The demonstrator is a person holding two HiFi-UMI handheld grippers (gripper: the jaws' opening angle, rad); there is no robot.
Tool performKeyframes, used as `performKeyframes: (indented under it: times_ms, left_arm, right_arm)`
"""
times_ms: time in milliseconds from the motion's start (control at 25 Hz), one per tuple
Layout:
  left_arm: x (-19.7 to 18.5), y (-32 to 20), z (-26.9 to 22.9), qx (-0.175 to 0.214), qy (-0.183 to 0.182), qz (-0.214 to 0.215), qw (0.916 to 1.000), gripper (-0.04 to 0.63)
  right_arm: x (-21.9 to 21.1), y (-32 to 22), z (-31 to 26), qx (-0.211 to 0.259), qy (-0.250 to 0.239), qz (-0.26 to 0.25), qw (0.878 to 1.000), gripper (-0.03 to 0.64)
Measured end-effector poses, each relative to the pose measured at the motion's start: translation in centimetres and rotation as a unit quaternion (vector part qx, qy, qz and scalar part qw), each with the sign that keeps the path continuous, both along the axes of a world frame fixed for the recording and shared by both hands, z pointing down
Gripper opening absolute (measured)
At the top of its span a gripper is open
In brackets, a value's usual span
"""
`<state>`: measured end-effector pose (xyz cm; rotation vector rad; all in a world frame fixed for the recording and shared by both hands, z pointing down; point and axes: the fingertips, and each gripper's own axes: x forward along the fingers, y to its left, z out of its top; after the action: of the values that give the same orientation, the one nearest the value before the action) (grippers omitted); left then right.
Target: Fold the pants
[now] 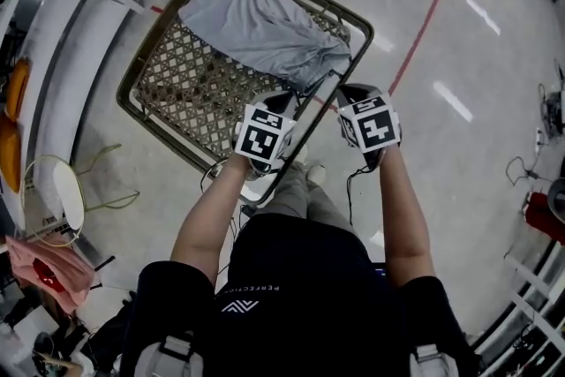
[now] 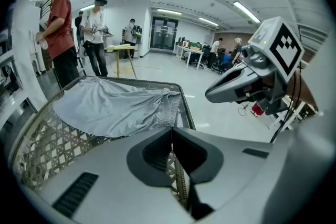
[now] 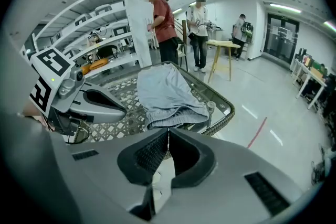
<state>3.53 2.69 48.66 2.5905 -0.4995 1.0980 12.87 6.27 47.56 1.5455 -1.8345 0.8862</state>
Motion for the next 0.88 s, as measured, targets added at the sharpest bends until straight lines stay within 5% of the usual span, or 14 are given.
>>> performKeyframes:
  times_ms: [640,880]
  left_arm:
    - [0.8,-0.7,3.6,-0.032,-0.004,0.050,0.9982,0.036]
    - [1.7,-0.8,4.5,-0.047,-0.012,-0.001,0.9988,0.081]
  right_arm:
    - [1.4,-5.5,1.2,-0.016,-0.036,-0.045,0.998,0.038]
    - [4.2,-6.9,2.6,-0.037,-0.034,-0.129,0.990,0.040]
